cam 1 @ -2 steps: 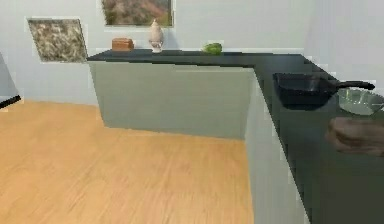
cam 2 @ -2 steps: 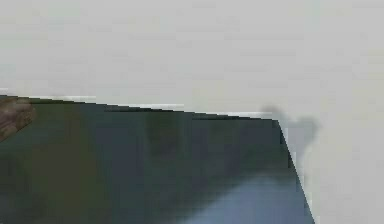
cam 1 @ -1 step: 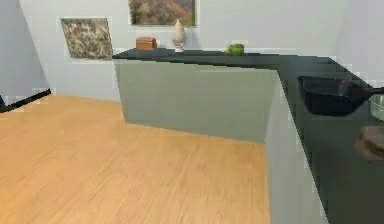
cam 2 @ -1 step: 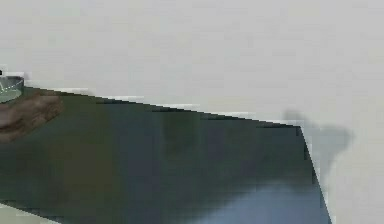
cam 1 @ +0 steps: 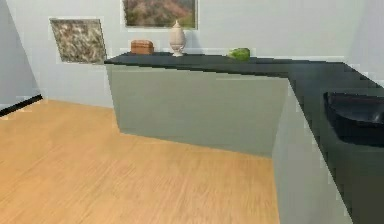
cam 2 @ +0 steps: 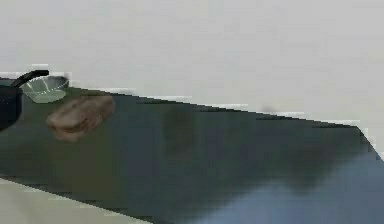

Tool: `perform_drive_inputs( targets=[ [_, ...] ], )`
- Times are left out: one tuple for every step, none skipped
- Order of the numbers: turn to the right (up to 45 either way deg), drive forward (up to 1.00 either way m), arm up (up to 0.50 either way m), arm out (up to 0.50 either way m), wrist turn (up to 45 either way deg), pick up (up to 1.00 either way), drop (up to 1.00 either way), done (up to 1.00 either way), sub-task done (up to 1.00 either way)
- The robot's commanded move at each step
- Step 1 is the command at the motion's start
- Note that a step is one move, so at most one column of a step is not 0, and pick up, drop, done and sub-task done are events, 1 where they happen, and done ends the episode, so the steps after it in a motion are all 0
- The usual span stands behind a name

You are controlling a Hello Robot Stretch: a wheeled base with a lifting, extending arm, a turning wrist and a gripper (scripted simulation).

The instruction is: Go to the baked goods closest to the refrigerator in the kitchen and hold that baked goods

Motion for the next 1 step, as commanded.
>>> perform_drive_inputs(
  targets=[
    [45.0, 0.0, 0.0, 0.0, 0.0, 0.0, 0.0, 0.0, 0.0]
  ],
)
